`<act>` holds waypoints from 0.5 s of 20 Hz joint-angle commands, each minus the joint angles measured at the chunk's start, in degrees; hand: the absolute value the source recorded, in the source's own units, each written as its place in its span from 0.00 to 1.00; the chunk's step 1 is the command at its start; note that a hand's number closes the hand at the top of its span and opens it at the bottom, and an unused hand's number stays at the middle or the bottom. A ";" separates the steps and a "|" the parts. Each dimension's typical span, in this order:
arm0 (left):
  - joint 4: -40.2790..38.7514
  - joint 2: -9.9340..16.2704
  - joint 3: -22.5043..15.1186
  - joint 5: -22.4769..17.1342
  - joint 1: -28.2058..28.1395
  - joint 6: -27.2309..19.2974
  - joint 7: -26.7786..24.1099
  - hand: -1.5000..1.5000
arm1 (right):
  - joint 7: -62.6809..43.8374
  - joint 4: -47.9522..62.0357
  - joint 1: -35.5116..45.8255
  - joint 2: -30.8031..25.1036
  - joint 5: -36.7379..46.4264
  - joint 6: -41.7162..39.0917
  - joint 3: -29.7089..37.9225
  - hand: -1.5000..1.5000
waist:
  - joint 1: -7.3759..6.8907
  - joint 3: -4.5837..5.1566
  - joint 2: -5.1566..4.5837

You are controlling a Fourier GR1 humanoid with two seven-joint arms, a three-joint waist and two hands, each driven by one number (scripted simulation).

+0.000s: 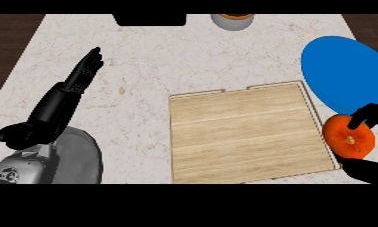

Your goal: Pick the squash from the tray and place it in the plate

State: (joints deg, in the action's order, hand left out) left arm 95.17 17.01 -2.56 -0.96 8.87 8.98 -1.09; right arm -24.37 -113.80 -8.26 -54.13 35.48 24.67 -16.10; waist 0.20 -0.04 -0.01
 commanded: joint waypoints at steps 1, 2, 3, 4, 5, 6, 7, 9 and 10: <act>2.82 -0.60 -1.17 0.76 -0.11 0.28 2.30 0.50 | 9.09 10.05 4.01 2.86 -7.76 1.94 6.05 1.00 | -0.62 -0.04 -0.06; -3.48 0.74 2.10 -1.41 1.97 2.58 -1.51 0.50 | 9.28 13.25 7.52 5.19 -7.43 0.91 5.14 1.00 | -0.71 0.00 -0.24; -2.11 -2.08 -0.83 1.25 3.78 -0.37 0.56 0.50 | 12.55 17.58 10.25 5.02 -11.17 -0.44 6.58 1.00 | -0.90 -0.04 -0.31; -1.51 -1.29 -0.01 1.20 0.87 0.13 -1.22 0.50 | 17.41 22.42 10.10 6.46 -11.07 1.74 7.16 1.00 | -1.09 -0.05 -0.28; -0.47 -2.78 -1.35 1.53 0.78 -0.47 0.63 0.50 | 19.69 24.68 9.43 7.12 -10.51 2.44 8.33 1.00 | -0.72 -0.04 -0.16; 1.89 0.91 1.53 -0.88 -1.05 2.84 0.41 0.50 | 17.93 26.35 13.93 8.17 -9.79 0.80 8.58 1.00 | -1.24 -0.01 -0.13; 0.36 1.68 2.99 -1.74 1.90 3.39 1.85 0.50 | 20.90 30.06 15.40 7.91 -9.89 0.87 9.73 1.00 | -1.11 -0.02 -0.19; 1.74 0.49 1.33 0.02 -2.39 3.36 -2.26 0.50 | 23.06 35.78 19.98 9.17 -10.35 -0.80 10.91 1.00 | -1.34 0.00 -0.15; -3.06 1.01 3.24 -1.13 0.82 4.13 -2.53 0.50 | 26.08 41.64 21.90 10.80 -9.40 0.33 10.42 1.00 | -1.36 -0.01 -0.33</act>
State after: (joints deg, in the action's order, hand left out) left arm 94.60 16.90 -1.41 -1.00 9.59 11.06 -1.52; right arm -4.60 -84.51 6.84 -46.31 26.21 25.29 -7.30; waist -0.83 -0.06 -0.21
